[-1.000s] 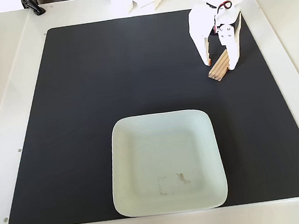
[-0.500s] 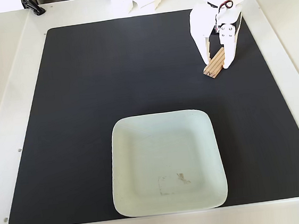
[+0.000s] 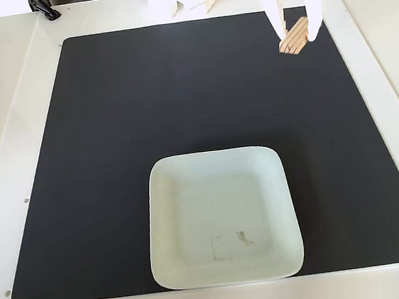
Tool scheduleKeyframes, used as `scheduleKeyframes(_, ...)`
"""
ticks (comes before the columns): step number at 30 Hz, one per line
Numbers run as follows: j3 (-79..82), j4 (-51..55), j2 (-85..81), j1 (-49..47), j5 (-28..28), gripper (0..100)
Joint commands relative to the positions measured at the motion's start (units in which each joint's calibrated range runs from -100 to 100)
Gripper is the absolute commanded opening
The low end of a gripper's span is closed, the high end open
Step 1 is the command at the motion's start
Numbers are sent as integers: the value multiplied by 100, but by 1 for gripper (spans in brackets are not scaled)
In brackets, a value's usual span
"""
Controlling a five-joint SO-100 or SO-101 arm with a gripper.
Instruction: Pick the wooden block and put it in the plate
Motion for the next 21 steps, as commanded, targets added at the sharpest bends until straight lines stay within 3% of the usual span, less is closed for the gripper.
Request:
scheduleKeyframes(1, -15, 232, -671, 47, 332, 9)
scheduleKeyframes(8, 48, -333, -654, 1458, 1347, 9)
scheduleKeyframes(15, 705, -3126, 151, 2746, 2361, 9)
scheduleKeyframes(21, 327, -4823, 1227, 3160, 2783, 9)
